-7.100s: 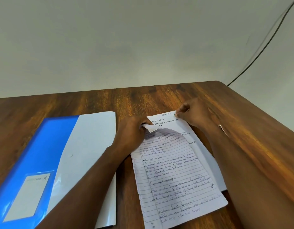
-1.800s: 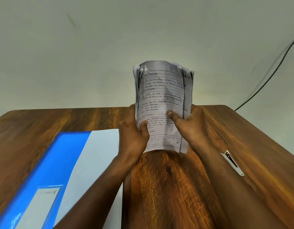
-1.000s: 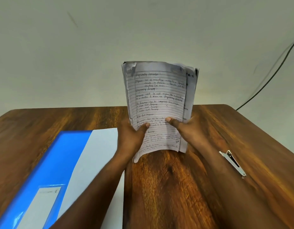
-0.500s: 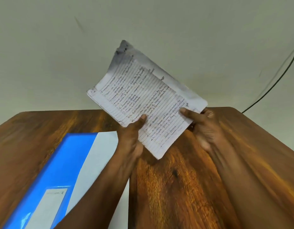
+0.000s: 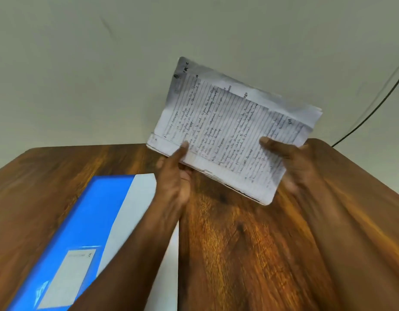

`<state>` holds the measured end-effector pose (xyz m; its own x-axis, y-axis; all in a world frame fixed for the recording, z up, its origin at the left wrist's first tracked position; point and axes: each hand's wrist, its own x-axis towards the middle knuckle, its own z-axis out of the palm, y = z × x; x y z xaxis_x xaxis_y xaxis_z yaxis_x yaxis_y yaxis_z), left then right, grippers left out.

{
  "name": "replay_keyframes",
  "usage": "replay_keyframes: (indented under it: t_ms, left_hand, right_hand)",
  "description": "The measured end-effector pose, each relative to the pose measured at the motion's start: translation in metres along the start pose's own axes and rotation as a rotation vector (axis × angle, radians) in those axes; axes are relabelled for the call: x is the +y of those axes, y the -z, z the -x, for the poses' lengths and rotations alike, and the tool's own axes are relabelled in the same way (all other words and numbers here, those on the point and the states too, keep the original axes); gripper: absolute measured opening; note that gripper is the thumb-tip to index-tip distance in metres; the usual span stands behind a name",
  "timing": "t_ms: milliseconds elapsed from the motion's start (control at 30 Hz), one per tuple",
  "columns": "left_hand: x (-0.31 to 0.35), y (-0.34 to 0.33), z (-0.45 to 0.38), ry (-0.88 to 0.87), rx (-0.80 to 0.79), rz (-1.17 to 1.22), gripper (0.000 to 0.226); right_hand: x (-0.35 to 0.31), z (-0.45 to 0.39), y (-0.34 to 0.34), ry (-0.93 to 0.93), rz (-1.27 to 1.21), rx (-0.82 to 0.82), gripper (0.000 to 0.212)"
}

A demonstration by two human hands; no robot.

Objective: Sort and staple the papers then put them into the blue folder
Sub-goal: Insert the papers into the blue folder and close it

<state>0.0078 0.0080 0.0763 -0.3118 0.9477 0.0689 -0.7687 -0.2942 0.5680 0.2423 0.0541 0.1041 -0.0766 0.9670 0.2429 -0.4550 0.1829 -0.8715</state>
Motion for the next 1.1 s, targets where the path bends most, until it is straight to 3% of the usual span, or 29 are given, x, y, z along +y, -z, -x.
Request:
replay_keyframes:
  t_ms: [67, 167, 267, 333, 400, 533, 733, 967, 1100]
  left_hand:
    - [0.025, 0.011, -0.008, 0.097, -0.064, -0.068, 0.051]
    - [0.052, 0.034, -0.019, 0.175, -0.222, -0.214, 0.072]
    - [0.058, 0.044, -0.02, 0.155, -0.318, -0.654, 0.075]
    - [0.054, 0.046, -0.019, 0.176, -0.317, -0.788, 0.09]
    - [0.048, 0.046, -0.021, 0.127, -0.291, -0.793, 0.088]
    - [0.035, 0.038, -0.019, -0.036, -0.232, -0.808, 0.054]
    - [0.0, 0.026, -0.009, -0.176, -0.084, -0.839, 0.022]
    - [-0.028, 0.049, -0.003, -0.079, -0.032, -0.891, 0.039]
    - [-0.025, 0.051, -0.009, -0.092, -0.023, -0.855, 0.046]
  right_hand:
    - [-0.014, 0.001, 0.012, 0.047, 0.087, 0.017, 0.056]
    - [-0.026, 0.005, 0.023, 0.085, 0.211, -0.022, 0.046]
    - [-0.026, 0.002, 0.028, 0.067, 0.292, -0.093, 0.052]
    - [-0.023, 0.0, 0.026, 0.043, 0.349, -0.114, 0.056]
    - [-0.021, 0.0, 0.023, 0.062, 0.405, -0.107, 0.05]
    - [-0.019, 0.001, 0.02, 0.106, 0.357, -0.064, 0.036]
    - [-0.007, -0.004, 0.025, 0.137, 0.329, 0.027, 0.036]
    - [0.028, -0.006, 0.043, -0.033, 0.357, -0.026, 0.06]
    - [0.021, -0.01, 0.044, 0.015, 0.389, -0.029, 0.06]
